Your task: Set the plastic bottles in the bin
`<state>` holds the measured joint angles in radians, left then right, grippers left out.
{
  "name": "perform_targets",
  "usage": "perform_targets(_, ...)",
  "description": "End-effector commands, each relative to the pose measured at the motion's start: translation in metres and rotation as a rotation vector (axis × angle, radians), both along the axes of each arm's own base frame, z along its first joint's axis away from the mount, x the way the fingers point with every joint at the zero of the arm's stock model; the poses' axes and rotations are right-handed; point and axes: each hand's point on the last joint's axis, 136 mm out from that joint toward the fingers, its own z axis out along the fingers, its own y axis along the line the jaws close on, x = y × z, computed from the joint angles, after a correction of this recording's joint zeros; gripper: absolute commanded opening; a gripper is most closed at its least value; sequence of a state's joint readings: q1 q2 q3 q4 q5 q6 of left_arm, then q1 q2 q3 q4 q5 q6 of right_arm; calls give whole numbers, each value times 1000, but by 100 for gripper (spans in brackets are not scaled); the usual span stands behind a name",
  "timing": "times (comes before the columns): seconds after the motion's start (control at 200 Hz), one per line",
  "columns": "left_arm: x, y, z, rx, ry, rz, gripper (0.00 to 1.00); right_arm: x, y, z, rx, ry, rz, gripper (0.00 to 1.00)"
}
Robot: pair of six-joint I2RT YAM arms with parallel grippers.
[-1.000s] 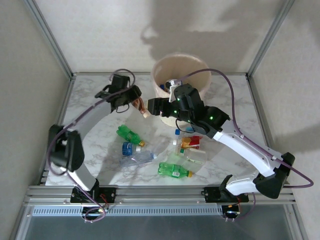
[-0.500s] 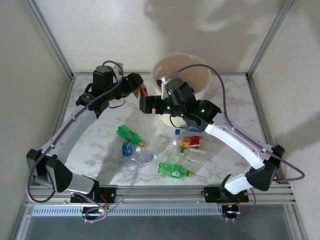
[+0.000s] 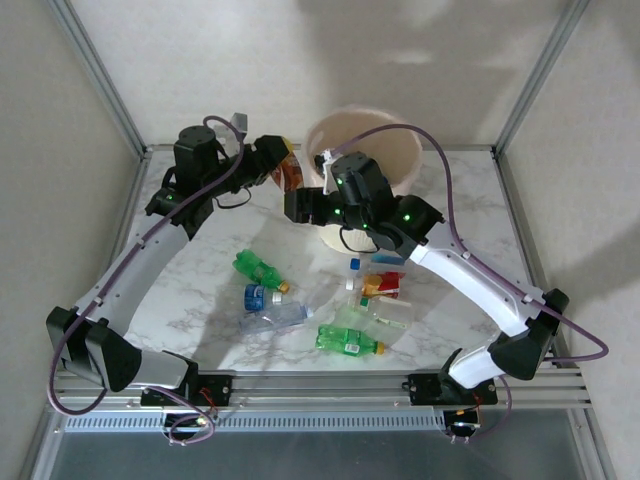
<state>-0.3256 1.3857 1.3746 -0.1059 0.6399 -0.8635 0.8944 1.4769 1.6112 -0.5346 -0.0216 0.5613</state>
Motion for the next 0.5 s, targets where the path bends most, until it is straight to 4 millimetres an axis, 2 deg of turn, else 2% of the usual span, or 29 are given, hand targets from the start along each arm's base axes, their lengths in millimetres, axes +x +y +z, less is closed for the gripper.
perform_targets(0.0, -15, -4, 36, -51, -88, -44, 59, 5, 1, 10, 22, -14, -5, 52)
perform_targets(0.17, -11, -4, 35, -63, -81, -34, 62, 4, 0, 15, 45, -24, -7, 34)
perform_targets(0.245, -9, -3, 37, -63, -86, -21, 76, 3, -1, 18, 50, -29, -9, 31)
perform_targets(0.295, -6, 0, 38, -58, -86, 2, 88, 3, -3, 21, 51, -34, -15, 30)
perform_targets(0.31, -6, 1, 39, -57, -90, 7, 97, 4, -4, 23, 52, -37, -19, 29)
perform_targets(0.325, -6, 1, 40, -56, -96, 10, 99, 4, -5, 24, 51, -40, -21, 29)
perform_targets(0.496, -4, 17, 49, 11, -141, 103, 99, 8, -21, 40, 38, -87, -82, 29)
